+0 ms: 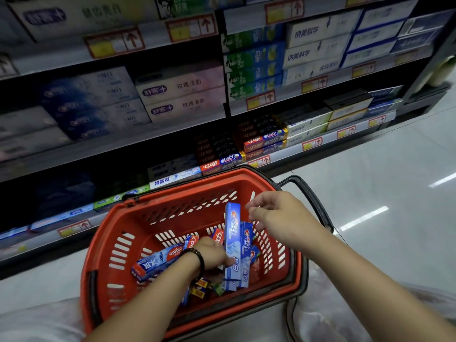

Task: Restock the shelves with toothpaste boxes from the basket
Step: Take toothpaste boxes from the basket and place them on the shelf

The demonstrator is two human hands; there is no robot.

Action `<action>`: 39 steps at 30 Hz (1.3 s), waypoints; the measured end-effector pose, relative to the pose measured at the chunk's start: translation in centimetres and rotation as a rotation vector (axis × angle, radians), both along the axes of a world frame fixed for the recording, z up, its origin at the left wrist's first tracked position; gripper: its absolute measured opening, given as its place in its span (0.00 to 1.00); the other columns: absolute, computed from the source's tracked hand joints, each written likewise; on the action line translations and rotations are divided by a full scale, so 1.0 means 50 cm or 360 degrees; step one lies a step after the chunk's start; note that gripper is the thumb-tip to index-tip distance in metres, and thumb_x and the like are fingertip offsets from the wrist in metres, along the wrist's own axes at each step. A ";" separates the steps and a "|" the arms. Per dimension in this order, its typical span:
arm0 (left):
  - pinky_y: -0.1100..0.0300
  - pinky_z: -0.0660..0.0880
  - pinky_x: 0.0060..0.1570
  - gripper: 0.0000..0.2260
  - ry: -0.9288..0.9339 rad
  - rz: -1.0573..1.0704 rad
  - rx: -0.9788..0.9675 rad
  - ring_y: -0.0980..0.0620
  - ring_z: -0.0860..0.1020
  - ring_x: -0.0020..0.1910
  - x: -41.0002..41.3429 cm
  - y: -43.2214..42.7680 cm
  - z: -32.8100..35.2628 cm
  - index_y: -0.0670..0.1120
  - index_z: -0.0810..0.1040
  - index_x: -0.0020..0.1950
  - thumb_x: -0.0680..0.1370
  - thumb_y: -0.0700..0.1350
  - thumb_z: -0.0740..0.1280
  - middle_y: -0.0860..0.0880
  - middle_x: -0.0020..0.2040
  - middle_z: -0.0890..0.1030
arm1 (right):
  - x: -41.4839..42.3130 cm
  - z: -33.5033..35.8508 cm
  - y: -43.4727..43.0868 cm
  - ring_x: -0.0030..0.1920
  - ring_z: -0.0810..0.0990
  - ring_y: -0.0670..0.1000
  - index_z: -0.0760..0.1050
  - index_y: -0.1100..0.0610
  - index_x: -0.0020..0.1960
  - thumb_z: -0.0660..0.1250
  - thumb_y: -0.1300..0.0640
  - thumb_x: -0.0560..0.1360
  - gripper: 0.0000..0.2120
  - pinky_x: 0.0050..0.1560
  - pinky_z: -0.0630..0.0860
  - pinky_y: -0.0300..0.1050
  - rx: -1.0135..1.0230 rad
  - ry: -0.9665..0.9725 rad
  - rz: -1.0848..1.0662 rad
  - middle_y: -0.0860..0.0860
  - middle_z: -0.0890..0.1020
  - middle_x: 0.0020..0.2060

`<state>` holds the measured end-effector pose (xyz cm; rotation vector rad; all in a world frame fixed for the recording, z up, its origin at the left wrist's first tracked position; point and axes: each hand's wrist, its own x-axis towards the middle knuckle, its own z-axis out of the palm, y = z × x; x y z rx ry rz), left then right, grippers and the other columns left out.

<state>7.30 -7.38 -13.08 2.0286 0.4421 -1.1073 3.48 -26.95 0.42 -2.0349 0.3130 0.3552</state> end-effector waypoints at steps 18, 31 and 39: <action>0.41 0.84 0.53 0.06 -0.0025 0.0521 -0.0656 0.38 0.87 0.47 -0.045 0.030 0.147 0.37 0.81 0.57 0.80 0.34 0.71 0.40 0.47 0.88 | -0.013 -0.002 0.041 0.48 0.85 0.48 0.79 0.47 0.61 0.77 0.47 0.77 0.15 0.54 0.83 0.51 -0.0240 0.0118 0.0277 0.46 0.85 0.48; 0.47 0.84 0.45 0.16 -0.0231 0.0808 -0.0919 0.38 0.87 0.48 -0.073 0.033 0.214 0.39 0.70 0.66 0.81 0.37 0.71 0.39 0.51 0.87 | -0.030 0.013 0.083 0.41 0.86 0.47 0.75 0.46 0.59 0.85 0.51 0.67 0.26 0.44 0.86 0.52 -0.0292 0.0003 0.0460 0.46 0.85 0.47; 0.46 0.85 0.48 0.16 -0.0310 0.0847 -0.0990 0.37 0.87 0.48 -0.080 0.042 0.263 0.38 0.70 0.63 0.80 0.37 0.73 0.39 0.51 0.87 | -0.021 0.020 0.093 0.38 0.84 0.38 0.80 0.46 0.57 0.81 0.56 0.67 0.21 0.34 0.81 0.37 -0.0317 -0.0232 0.0365 0.42 0.85 0.43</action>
